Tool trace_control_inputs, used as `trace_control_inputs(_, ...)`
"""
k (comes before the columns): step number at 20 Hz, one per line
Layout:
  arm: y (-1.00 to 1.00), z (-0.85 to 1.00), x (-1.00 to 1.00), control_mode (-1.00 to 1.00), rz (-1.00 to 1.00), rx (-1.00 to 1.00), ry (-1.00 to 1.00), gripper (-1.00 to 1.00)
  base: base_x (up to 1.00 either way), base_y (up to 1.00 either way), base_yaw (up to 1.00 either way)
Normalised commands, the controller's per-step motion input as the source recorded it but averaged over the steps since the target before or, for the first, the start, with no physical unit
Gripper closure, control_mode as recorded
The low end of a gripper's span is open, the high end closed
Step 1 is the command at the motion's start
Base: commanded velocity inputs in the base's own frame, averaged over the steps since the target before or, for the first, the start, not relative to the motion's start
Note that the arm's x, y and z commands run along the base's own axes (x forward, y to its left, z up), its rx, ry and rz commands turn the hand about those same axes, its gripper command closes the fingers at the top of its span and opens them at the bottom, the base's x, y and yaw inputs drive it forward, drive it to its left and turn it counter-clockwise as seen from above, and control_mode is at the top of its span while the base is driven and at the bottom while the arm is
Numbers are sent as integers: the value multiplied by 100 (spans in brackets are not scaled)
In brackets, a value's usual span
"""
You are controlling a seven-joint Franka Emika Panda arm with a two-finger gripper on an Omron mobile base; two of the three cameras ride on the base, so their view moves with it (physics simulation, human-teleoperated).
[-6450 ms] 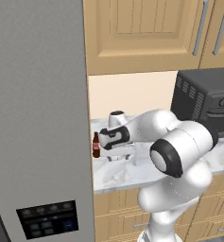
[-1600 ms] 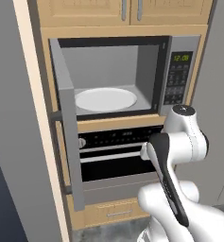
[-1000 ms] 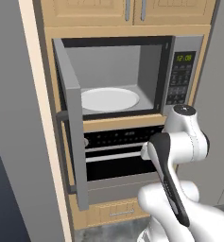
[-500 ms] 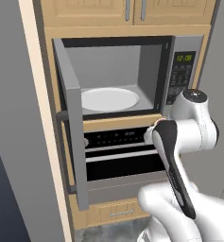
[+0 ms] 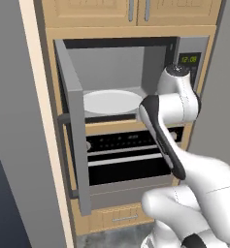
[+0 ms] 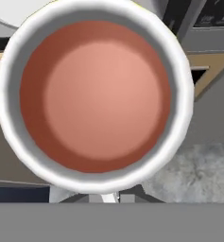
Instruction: Place the microwavable item in the microwave. Then, close the microwave door and press the start button.
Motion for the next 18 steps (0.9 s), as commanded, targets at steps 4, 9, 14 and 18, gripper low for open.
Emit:
trace_control_inputs(4, 5, 1, 90, -100, 0, 0, 0, 100, 0, 0, 0)
trace_control_inputs(9, 30, -12, 74, -100, 0, 0, 2, 100, 0, 0, 0)
trace_control_inputs(14, 37, -37, 73, -100, 0, 0, 6, 100, 0, 0, 0)
trace_control_inputs(18, 13, -34, 62, -100, 0, 0, 1, 100, 0, 0, 0)
